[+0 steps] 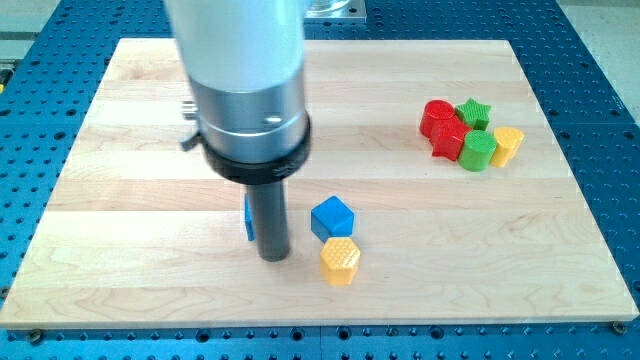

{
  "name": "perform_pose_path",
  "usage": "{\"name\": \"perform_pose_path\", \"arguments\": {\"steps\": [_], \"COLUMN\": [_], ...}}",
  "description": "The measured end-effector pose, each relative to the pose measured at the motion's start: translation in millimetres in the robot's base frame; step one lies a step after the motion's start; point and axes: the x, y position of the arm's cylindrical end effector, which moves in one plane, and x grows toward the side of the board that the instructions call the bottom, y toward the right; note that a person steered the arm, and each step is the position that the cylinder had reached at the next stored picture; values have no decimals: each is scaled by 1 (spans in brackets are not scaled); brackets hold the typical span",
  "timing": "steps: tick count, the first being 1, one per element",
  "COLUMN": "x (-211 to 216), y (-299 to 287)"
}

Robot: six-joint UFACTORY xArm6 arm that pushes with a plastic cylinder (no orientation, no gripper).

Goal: Move the hexagon diagonal to the triangle

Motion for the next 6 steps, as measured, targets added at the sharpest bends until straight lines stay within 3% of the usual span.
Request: {"name": "perform_pose_path", "arguments": {"steps": [4, 6], "x": [-3, -63], "y": [123, 223]}}
